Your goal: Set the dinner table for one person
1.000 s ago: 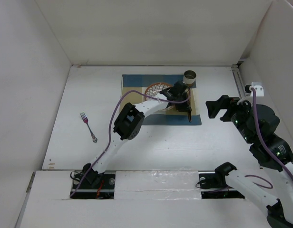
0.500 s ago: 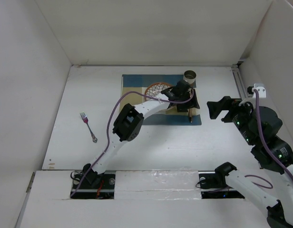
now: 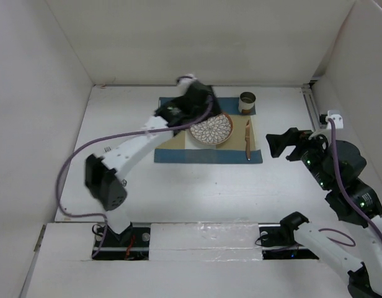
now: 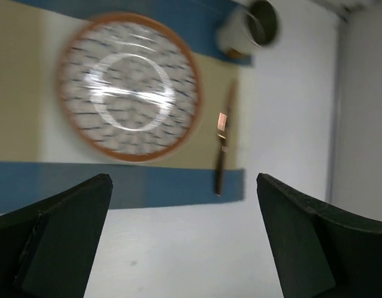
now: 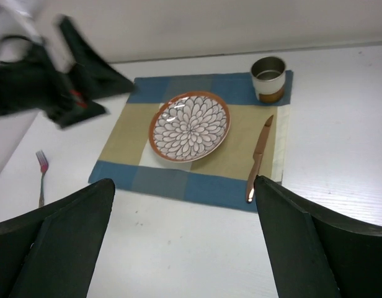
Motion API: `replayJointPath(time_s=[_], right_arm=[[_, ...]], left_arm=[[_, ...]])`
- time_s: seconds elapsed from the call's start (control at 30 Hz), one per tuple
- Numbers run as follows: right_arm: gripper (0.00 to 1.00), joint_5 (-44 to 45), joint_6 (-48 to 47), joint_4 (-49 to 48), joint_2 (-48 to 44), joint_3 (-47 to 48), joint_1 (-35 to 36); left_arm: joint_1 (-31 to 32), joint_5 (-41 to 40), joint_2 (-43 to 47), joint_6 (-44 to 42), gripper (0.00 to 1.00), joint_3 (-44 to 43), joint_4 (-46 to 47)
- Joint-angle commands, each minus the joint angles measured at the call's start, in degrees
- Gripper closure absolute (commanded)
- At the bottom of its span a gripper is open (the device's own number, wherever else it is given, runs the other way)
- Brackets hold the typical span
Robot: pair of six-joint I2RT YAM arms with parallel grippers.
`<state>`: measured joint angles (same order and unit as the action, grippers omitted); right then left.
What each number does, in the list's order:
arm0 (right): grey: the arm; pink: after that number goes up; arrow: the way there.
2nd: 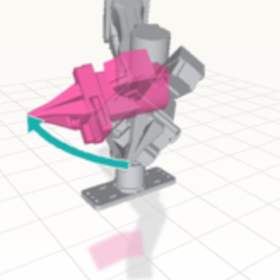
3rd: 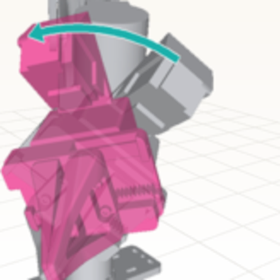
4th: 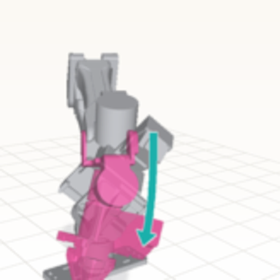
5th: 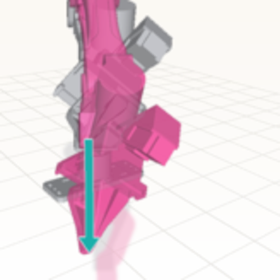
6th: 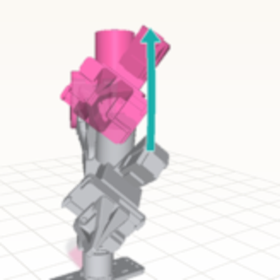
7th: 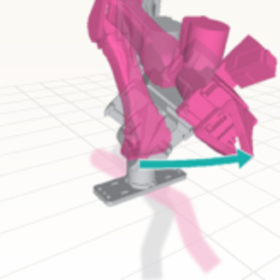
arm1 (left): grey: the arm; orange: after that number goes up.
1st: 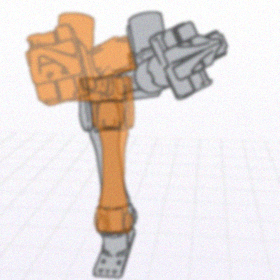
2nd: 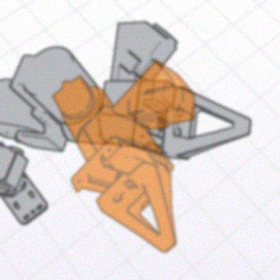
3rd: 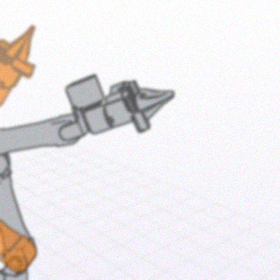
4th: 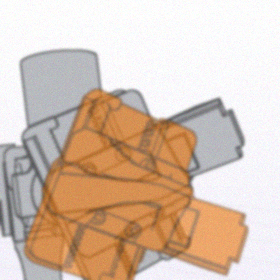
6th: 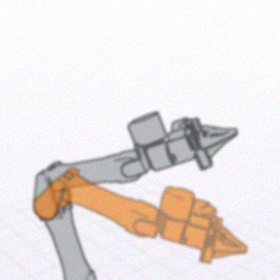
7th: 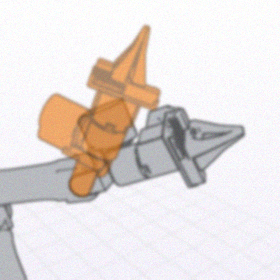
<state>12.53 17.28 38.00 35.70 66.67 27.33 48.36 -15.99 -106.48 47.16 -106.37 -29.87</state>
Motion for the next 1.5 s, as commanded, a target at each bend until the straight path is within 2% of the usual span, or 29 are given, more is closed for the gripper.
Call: replayJointPath(time_s=[0.0,0.03,0.07,0.1,0.13,0.17,0.27,0.33,0.37,0.43,0.6,0.67,0.9,0.93,0.97,1.0,1.1,1.13,1.37,1.4,1.47], right_arm=[[0.0,-6.02,-0.84,-5.56,0.33,-2.68,-0.44],[0.0,-7.08,-0.84,-6.44,0.85,-4.34,-0.44],[0.0,-7.96,-0.84,-8.36,0.86,-5.06,-0.44],[0.0,-10.14,-0.84,-9.42,0.86,-5.85,-0.44],[0.0,-11.03,-0.84,-10.3,1.47,-7.16,-0.44],[0.0,-11.65,-0.84,-11.18,2.17,-7.69,-0.44],[0.0,-14.73,-0.23,-14.35,3.84,-9.36,-0.44],[0.0,-17.18,0.39,-16.98,4.63,-10.24,-0.44],[0.0,-17.98,0.39,-17.86,5.33,-10.77,-0.44],[0.0,-20.08,0.92,-20.14,5.95,-11.65,0.09],[0.0,-21.41,1.53,-22.71,6.48,-14.47,0.09],[0.0,-20.63,1.53,-22.71,6.48,-14.99,0.09],[0.0,-19.3,0.39,-22.71,8.15,-14.99,-1.14],[0.0,-19.82,0.91,-22.71,8.15,-14.99,-1.66],[0.0,-19.83,1.44,-22.71,8.15,-14.99,-2.19],[0.0,-20.35,1.44,-22.71,8.15,-14.99,-2.2],[0.0,-20.36,1.44,-22.71,8.15,-14.99,-2.2],[0.0,-20.36,1.44,-22.71,8.15,-14.99,-2.2],[0.0,-19.83,1.44,-22.18,7.63,-14.99,-2.72],[0.0,-19.83,1.44,-22.18,7.63,-14.99,-3.24],[0.0,-19.83,1.44,-22.18,7.63,-14.99,-3.25]], left_arm=[[-13.84,-9.51,15.09,1.79,0.0,15.0,-5.91],[-17.39,-8.54,18.38,1.8,0.0,19.66,-5.9],[-21.08,-6.1,21.45,1.8,0.0,28.41,-5.12],[-24.77,-4.77,26.88,1.8,0.0,32.24,-5.11],[-31.68,-3.54,29.37,1.19,0.0,35.84,-4.59],[-34.97,-0.65,31.57,0.49,0.0,42.23,-3.37],[-45.78,2.27,36.68,-3.03,0.0,51.83,-0.55],[-51.76,7.36,35.82,-6.88,0.0,54.59,0.07],[-57.18,9.03,34.94,-8.56,0.0,55.21,0.07],[-60.65,9.84,32.92,-10.67,0.0,55.83,1.65],[-60.85,14.05,25.19,-16.2,0.0,54.16,3.24],[-60.84,12.82,20.46,-17.01,0.0,52.06,1.05],[-59.08,13.44,16.31,-17.54,0.1,52.05,1.65],[-59.08,12.66,15.6,-16.84,0.14,52.05,1.05],[-59.08,12.65,15.6,-16.83,0.26,52.05,1.04],[-59.08,12.65,14.9,-16.83,0.32,52.05,1.04],[-59.08,12.65,13.58,-16.83,0.42,52.05,0.52],[-59.08,12.65,13.58,-16.83,0.49,52.05,0.51],[-59.08,12.12,10.68,-16.83,0.67,51.52,0.51],[-59.08,12.12,9.98,-16.83,0.77,51.52,0.51],[-59.08,12.73,9.45,-17.36,0.89,51.0,0.51]])
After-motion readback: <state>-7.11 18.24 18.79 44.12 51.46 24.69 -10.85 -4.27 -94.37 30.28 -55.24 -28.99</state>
